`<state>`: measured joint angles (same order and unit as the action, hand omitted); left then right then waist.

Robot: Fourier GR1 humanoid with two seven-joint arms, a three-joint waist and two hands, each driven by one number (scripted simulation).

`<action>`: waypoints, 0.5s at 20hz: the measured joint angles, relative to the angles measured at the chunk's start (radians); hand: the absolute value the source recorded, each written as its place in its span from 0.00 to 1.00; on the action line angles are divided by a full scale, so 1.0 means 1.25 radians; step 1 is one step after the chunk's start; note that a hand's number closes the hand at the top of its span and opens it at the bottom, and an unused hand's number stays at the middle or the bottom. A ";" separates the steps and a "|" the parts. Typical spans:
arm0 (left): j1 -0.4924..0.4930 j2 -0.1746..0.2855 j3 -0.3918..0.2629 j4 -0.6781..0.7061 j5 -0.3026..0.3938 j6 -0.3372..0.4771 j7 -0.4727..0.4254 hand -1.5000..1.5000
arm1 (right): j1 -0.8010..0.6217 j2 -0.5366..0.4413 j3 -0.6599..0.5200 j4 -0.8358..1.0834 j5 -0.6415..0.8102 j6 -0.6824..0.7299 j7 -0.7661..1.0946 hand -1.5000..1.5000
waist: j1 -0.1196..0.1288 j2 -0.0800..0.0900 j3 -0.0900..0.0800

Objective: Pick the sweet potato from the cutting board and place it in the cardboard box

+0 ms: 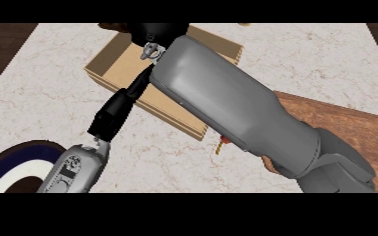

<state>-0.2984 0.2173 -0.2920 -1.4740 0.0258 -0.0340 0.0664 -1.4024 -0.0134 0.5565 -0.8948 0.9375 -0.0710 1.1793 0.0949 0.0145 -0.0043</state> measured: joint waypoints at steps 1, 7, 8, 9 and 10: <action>-0.003 0.002 0.003 0.003 0.000 -0.003 -0.004 0.50 | 0.005 0.000 0.005 0.015 -0.008 -0.009 -0.002 1.00 | 0.001 0.001 0.000; -0.001 -0.004 -0.003 0.002 -0.008 -0.003 -0.001 0.50 | 0.059 0.001 -0.023 0.081 -0.055 -0.092 -0.021 0.00 | 0.003 0.005 0.001; 0.001 -0.003 -0.001 0.002 -0.006 -0.005 -0.005 0.50 | 0.071 0.001 -0.035 0.088 -0.068 -0.109 -0.025 0.00 | 0.005 0.006 0.001; 0.000 -0.004 0.000 0.002 -0.006 -0.005 -0.005 0.50 | 0.083 0.001 -0.044 0.092 -0.081 -0.129 -0.031 0.00 | 0.005 0.007 0.002; 0.002 -0.004 -0.002 -0.001 -0.007 -0.006 -0.007 0.50 | 0.090 0.001 -0.051 0.100 -0.093 -0.144 -0.037 0.00 | 0.007 0.007 0.002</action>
<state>-0.2965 0.2127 -0.2942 -1.4751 0.0167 -0.0411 0.0573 -1.2895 -0.0121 0.4933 -0.7701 0.8210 -0.2509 1.1334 0.1039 0.0230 -0.0021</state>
